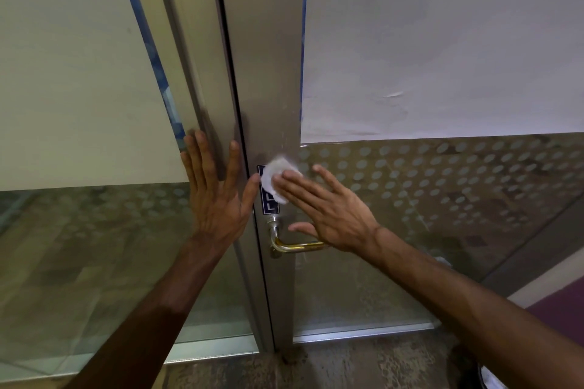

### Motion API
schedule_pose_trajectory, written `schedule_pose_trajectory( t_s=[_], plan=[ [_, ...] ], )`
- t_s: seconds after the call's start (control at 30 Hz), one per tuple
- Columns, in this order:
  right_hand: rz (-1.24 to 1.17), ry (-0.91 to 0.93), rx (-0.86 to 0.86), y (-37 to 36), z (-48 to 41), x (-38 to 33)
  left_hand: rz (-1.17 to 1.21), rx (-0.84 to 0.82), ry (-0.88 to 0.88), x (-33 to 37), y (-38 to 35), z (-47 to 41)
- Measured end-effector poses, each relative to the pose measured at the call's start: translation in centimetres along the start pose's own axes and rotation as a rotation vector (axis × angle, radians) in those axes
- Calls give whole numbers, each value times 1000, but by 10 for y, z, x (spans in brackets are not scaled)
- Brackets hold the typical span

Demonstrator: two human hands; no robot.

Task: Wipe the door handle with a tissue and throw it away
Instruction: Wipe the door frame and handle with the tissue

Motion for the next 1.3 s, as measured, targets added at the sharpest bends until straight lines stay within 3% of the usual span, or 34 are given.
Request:
schedule_pose_trajectory(
  t_s=[0.13, 0.3, 0.5, 0.7, 0.9, 0.97, 1.03, 1.13, 1.2, 1.3],
  plan=[
    [-47, -126, 89, 20, -26, 16, 8, 0, -8, 0, 1, 0],
    [-135, -186, 32, 7, -13, -6, -12, -7, 1, -1, 0, 0],
    [-165, -37, -23, -19, 18, -24, -21, -9, -6, -3, 0, 0],
    [-31, 248, 166, -23, 19, -17, -12, -4, 1, 0, -2, -1],
    [-90, 292, 328, -18, -2, -11, -21, -19, -8, -1, -1, -1],
    [-211, 215, 381, -10, -10, -14, -9, -20, -6, -2, 1, -1],
    [-405, -10, 350, -4, -17, -20, 14, -23, -8, -1, 3, 1],
    [-797, -657, 214, 1, -15, -30, 67, -26, -2, 0, 5, 5],
    [-968, -970, 57, -6, -8, -41, 90, -34, 4, 0, 6, 8],
    [-1044, -1054, -129, -7, -8, -60, 109, -51, 10, 0, 7, 17]
  ],
)
Point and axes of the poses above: each hand's wrist, its own z-axis away from the middle knuckle, its own y-axis out of the back of the hand, x = y × z, the point moved 2 cm from there along -z, towards the middle knuckle, and after that the axes turned 13 degrees about x, right-handed, at the moved point
